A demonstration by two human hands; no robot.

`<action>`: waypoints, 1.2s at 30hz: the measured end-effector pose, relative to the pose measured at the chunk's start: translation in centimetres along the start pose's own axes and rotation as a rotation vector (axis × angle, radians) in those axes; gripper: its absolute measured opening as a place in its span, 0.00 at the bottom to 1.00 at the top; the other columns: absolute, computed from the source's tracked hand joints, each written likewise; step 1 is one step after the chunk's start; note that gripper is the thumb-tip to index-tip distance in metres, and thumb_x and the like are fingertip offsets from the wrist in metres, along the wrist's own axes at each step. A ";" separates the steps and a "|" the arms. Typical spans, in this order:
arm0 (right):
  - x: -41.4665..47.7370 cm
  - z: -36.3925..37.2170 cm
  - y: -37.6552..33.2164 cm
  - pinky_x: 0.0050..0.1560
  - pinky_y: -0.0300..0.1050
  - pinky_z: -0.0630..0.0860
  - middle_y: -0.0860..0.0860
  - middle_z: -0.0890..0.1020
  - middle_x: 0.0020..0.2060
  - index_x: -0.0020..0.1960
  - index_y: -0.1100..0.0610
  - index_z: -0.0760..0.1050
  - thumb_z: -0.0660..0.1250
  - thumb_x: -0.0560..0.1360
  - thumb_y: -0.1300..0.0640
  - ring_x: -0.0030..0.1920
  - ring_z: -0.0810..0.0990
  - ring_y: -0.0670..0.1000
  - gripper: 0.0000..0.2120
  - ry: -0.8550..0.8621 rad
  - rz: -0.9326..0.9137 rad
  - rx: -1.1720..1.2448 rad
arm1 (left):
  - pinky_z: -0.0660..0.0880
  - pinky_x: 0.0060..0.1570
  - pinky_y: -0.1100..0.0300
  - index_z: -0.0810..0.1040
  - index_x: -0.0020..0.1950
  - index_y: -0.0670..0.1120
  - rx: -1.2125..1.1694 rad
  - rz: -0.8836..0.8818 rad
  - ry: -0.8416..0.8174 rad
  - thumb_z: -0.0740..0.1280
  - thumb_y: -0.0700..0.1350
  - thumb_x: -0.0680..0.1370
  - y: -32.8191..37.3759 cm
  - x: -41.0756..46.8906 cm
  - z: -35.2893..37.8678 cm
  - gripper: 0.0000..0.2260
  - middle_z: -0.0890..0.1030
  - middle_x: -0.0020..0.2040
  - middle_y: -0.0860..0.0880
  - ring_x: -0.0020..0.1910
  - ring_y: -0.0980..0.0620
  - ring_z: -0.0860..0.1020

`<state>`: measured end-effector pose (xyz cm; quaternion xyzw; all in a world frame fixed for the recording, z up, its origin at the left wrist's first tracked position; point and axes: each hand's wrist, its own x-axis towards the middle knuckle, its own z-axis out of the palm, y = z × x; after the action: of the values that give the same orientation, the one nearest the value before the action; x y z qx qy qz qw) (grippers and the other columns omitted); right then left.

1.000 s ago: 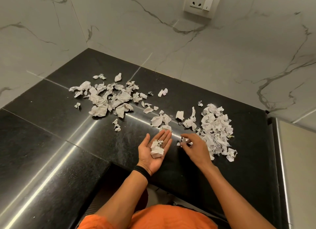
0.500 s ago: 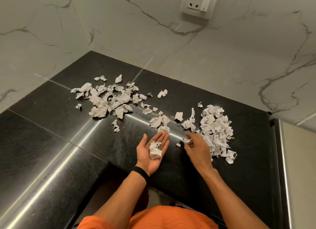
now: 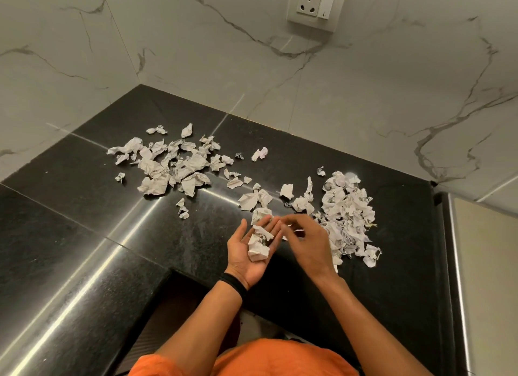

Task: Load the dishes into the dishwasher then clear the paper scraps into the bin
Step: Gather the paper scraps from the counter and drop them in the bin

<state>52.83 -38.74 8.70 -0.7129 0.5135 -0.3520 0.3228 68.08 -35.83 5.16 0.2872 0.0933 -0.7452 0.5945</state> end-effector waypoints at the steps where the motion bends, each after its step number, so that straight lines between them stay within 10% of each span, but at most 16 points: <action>1: 0.2 -0.5 0.8 0.49 0.39 0.80 0.41 0.83 0.48 0.54 0.50 0.82 0.72 0.78 0.58 0.47 0.82 0.41 0.06 0.018 0.039 -0.029 | 0.74 0.66 0.42 0.73 0.71 0.35 -0.012 0.001 0.005 0.59 0.56 0.84 0.1 0.0 -0.1 0.27 0.77 0.68 0.34 0.66 0.37 0.78; 14: -0.2 1.4 3.7 0.50 0.48 0.76 0.50 0.85 0.44 0.52 0.56 0.84 0.71 0.76 0.61 0.47 0.81 0.52 0.06 -0.152 0.032 -0.357 | 0.67 0.73 0.44 0.72 0.72 0.34 0.020 0.023 0.075 0.58 0.57 0.84 0.3 -0.4 -0.8 0.28 0.77 0.68 0.34 0.68 0.37 0.76; 24: 0.4 2.1 -1.2 0.43 0.33 0.76 0.38 0.84 0.41 0.47 0.47 0.83 0.75 0.75 0.57 0.43 0.82 0.41 0.06 -0.105 0.083 0.028 | 0.70 0.71 0.45 0.74 0.71 0.36 0.025 0.030 0.079 0.60 0.57 0.83 0.8 -0.4 -1.9 0.27 0.76 0.69 0.34 0.70 0.37 0.74; 28: 0.9 2.5 -3.1 0.42 0.27 0.71 0.26 0.80 0.39 0.43 0.35 0.79 0.73 0.73 0.64 0.43 0.80 0.38 0.22 -0.207 -0.014 -0.031 | 0.62 0.76 0.42 0.74 0.72 0.37 0.026 0.005 0.066 0.59 0.59 0.83 1.0 -0.5 -1.9 0.29 0.74 0.70 0.32 0.71 0.34 0.73; 36: 5.4 3.9 -0.8 0.53 0.42 0.77 0.43 0.85 0.50 0.55 0.50 0.83 0.70 0.74 0.61 0.47 0.80 0.42 0.12 -0.128 0.063 -0.157 | 0.66 0.75 0.45 0.71 0.72 0.35 -0.091 0.054 0.074 0.60 0.57 0.83 2.3 -1.2 -1.9 0.28 0.77 0.68 0.34 0.70 0.38 0.75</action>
<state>57.73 -43.31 8.13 -0.7406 0.5399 -0.2539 0.3090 71.03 -34.55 4.75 0.2896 0.1412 -0.7126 0.6232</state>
